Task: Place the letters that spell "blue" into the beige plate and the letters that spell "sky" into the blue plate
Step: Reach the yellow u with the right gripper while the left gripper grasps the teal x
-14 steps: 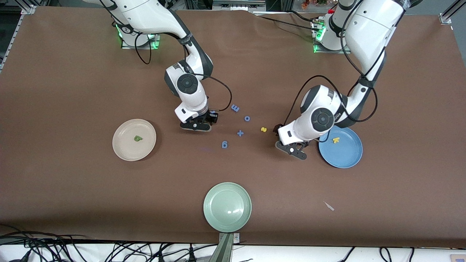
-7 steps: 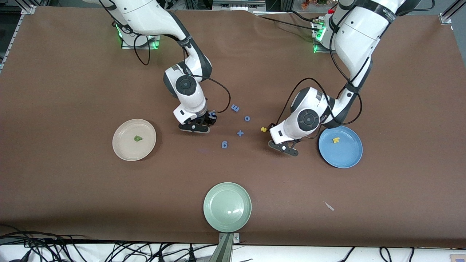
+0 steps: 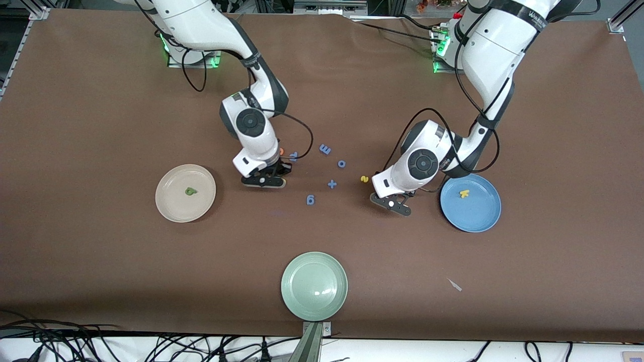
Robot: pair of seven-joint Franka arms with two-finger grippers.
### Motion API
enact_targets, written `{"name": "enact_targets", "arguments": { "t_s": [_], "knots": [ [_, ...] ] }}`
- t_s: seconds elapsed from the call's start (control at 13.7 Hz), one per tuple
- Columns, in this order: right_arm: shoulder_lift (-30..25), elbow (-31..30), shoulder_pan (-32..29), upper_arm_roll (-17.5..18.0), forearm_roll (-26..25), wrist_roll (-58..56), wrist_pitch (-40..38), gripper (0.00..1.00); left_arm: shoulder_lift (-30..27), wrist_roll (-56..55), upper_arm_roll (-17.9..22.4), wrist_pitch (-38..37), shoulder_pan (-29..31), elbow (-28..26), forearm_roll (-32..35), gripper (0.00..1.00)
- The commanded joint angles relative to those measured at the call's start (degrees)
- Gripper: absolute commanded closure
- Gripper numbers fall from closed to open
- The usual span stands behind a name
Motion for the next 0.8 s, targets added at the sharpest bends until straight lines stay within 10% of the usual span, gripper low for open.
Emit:
{"name": "enact_targets", "arguments": {
  "t_s": [0.0,0.15,0.44,0.73],
  "knots": [
    [-3.37,2.91,-0.84,-3.37,0.43,-9.43,-9.77,0.92,-0.79,-1.05,0.88,-2.28,-0.13,-0.83,1.57,0.86],
    [-3.55,3.98,-0.84,-4.01,0.87,-10.18,-12.27,0.9,-2.8,-1.05,1.05,-5.97,0.13,-0.47,1.57,0.86],
    [-0.05,8.71,0.83,-3.65,10.7,-9.03,-10.78,0.51,-6.06,-0.61,2.01,-13.53,0.75,0.85,2.1,0.86],
    [3.3,11.72,2.5,-3.57,11.15,-3.67,-9.03,0.4,-8.53,0.09,2.81,-21.27,2.49,0.85,13.93,0.85]
  ]
}}
